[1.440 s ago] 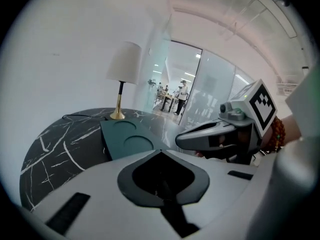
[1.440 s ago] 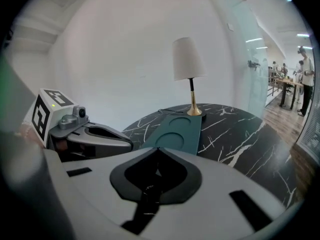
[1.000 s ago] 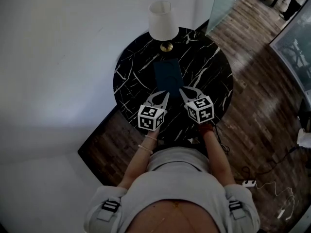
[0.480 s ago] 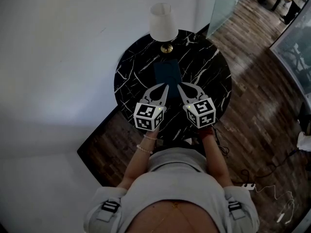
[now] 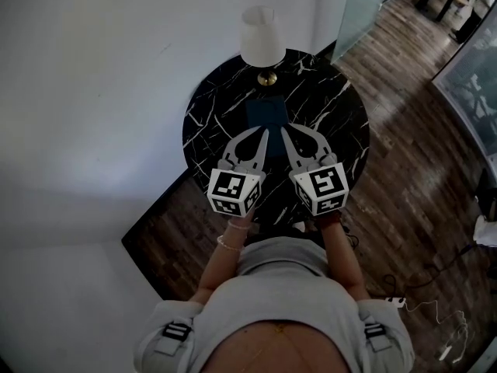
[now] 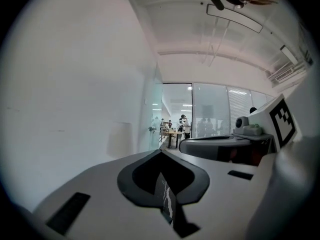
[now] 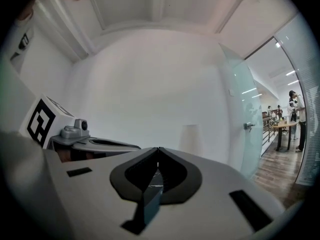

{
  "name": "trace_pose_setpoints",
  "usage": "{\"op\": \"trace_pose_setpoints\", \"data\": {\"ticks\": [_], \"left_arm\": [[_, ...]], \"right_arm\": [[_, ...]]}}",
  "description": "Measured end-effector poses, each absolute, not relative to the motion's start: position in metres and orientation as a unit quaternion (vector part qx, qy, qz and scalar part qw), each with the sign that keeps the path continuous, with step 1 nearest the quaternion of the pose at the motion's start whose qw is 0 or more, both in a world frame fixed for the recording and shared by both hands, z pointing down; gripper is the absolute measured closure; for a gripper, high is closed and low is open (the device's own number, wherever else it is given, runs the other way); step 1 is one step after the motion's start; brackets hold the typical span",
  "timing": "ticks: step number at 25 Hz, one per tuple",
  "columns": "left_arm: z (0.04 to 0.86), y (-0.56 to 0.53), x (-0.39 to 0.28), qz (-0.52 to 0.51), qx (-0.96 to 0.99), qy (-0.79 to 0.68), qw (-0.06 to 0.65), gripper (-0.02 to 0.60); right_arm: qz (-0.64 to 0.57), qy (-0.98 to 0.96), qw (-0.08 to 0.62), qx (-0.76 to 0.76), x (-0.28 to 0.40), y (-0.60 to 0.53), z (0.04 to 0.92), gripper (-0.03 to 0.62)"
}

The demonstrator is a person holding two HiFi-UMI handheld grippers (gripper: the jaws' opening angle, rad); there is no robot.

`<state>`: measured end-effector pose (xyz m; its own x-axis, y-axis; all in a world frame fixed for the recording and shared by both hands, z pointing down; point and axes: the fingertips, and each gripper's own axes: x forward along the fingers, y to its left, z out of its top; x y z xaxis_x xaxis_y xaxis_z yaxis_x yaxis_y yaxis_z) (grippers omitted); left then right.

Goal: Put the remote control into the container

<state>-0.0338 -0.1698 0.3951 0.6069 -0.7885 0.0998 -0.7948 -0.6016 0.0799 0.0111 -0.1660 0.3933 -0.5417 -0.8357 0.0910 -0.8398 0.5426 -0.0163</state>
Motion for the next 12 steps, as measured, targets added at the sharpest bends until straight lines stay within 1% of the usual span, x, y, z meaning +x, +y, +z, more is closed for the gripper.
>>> {"op": "trace_pose_setpoints", "data": {"ticks": [5,12], "left_arm": [[0.361,-0.163,-0.036,-0.001,0.892,-0.45,0.028,0.58],[0.334,-0.158,-0.032,-0.018,0.891,-0.454,-0.002,0.58]], "right_arm": [[0.015,-0.874,0.019,0.486,0.015,-0.161,0.375,0.582],[-0.011,-0.872,0.009,0.49,0.018,-0.156,0.354,0.582]]}}
